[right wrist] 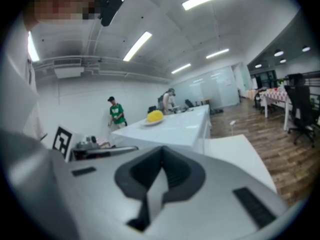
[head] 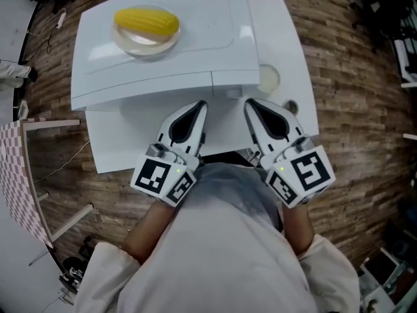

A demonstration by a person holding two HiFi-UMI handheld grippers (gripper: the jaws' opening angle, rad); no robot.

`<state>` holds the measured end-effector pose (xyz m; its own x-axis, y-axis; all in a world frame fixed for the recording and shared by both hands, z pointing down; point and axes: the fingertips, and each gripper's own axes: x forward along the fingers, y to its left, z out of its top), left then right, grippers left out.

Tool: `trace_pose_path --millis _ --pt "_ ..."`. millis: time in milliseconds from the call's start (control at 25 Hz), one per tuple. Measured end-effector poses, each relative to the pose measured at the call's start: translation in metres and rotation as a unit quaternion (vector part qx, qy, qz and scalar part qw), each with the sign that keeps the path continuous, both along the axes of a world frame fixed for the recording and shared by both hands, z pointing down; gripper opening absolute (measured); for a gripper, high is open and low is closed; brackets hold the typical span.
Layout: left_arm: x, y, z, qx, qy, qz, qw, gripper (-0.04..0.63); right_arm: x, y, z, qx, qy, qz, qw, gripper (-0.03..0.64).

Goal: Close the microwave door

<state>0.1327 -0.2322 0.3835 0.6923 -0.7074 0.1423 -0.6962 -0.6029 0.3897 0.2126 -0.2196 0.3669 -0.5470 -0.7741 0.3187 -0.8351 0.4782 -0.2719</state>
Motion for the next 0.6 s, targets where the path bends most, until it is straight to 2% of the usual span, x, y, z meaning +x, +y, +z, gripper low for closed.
trace_pose_path --millis 160,600 --pt "-0.004 0.011 0.004 -0.012 0.002 -0.01 0.9999 0.018 0.011 0.017 -0.003 -0.004 -0.01 -0.004 1.0 0.023" --pt "0.014 0.023 -0.002 -0.013 0.002 0.007 0.9999 0.018 0.024 0.031 -0.009 -0.012 -0.016 -0.011 1.0 0.023"
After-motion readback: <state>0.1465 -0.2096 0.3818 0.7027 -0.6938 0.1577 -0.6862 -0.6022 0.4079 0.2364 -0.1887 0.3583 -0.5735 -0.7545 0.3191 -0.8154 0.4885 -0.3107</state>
